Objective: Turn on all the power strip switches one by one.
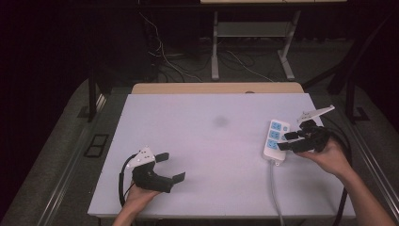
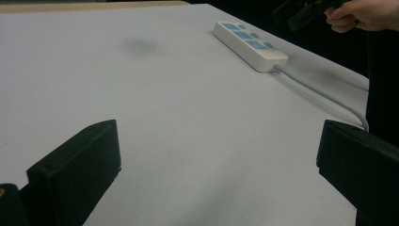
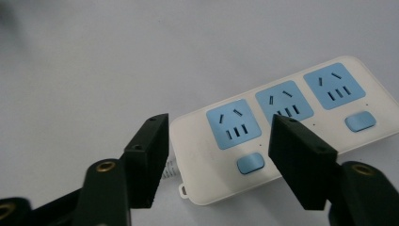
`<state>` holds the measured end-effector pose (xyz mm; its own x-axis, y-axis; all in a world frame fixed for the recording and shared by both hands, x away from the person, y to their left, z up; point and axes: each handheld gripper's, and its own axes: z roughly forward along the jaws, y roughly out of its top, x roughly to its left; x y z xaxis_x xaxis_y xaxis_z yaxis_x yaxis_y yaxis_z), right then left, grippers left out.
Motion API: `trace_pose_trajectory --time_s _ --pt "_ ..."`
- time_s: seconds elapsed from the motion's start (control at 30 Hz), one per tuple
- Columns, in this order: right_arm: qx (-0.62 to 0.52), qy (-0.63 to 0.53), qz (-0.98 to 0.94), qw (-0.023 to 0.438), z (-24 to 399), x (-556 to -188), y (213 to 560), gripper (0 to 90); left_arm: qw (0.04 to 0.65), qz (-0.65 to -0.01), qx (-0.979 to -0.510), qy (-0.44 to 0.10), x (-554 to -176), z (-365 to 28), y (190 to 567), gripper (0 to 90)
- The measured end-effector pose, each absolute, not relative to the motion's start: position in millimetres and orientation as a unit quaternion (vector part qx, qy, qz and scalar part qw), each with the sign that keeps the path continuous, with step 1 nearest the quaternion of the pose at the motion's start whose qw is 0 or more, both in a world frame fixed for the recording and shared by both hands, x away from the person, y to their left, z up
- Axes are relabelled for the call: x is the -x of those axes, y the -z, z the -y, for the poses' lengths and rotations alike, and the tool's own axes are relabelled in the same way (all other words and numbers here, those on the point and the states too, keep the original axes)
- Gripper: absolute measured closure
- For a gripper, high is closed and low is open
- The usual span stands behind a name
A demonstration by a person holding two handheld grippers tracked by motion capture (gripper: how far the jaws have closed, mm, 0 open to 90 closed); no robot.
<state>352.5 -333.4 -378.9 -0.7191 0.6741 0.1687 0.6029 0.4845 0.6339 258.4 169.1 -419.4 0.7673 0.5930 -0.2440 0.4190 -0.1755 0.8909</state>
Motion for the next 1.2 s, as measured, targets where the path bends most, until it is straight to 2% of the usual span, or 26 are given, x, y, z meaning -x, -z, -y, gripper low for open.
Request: trace_pose_trajectory --time_s 0.1,0.27,0.4,1.2 --pt "-0.373 -0.339 -0.862 0.06 332.8 -354.4 380.9 49.8 0.55 -0.331 -0.763 -0.08 -258.5 -169.5 419.3 0.0" --pt "-0.372 -0.335 -0.863 0.066 333.7 -357.1 382.3 75.8 0.55 -0.33 -0.763 -0.08 -258.5 -170.0 419.4 0.0" --pt "-0.372 -0.33 -0.866 0.057 335.4 -359.9 385.4 88.6 0.55 -0.331 -0.763 -0.079 -258.7 -169.8 419.5 0.0" --pt "-0.392 -0.303 -0.868 0.044 337.3 -371.7 408.4 89.7 0.549 -0.331 -0.763 -0.079 -258.9 -170.1 420.0 0.0"
